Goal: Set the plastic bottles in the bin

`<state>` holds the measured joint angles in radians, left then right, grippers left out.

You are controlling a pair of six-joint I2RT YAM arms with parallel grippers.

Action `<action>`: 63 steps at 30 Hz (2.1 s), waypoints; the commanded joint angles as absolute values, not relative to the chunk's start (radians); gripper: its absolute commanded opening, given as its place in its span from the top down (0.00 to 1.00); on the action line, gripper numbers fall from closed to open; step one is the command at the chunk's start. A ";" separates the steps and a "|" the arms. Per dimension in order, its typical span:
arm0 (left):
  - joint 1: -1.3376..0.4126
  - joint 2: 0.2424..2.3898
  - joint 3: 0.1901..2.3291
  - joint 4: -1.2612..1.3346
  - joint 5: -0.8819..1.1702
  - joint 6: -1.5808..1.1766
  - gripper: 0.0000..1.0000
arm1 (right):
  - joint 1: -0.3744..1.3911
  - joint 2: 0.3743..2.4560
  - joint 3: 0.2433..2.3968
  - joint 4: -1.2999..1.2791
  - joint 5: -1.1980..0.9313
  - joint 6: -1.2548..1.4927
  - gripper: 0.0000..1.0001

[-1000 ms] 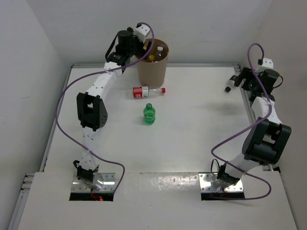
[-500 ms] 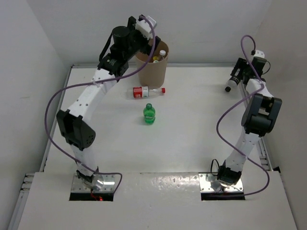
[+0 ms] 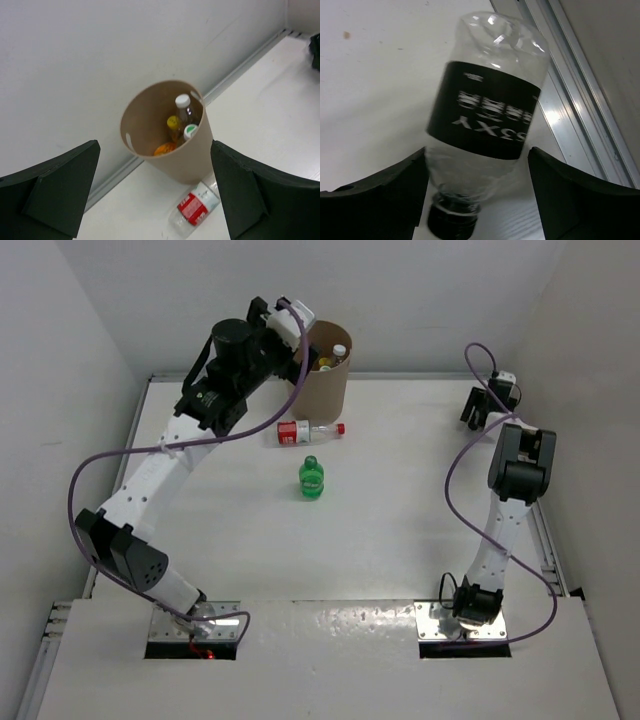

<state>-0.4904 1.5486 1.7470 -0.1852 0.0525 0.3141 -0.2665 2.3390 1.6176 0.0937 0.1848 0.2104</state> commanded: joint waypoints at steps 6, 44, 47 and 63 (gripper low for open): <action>-0.447 1.421 1.617 -0.227 -0.015 0.311 0.00 | -0.262 2.341 1.658 0.224 0.163 0.149 0.62; -0.120 1.483 1.266 -0.080 0.312 0.029 0.00 | 0.371 2.220 1.948 0.647 -0.443 0.175 0.81; -0.120 1.520 1.266 -0.080 0.366 0.109 0.00 | 0.393 2.218 1.925 0.670 -0.388 0.169 0.28; -0.137 1.972 1.567 -0.224 0.680 0.874 0.00 | 0.201 1.879 1.677 0.624 -0.327 0.277 0.03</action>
<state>-0.1162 1.9305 1.4910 -0.2100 0.6086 0.6895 0.2722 2.0388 1.7226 0.5762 -0.3328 0.2180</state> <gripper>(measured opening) 0.997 0.972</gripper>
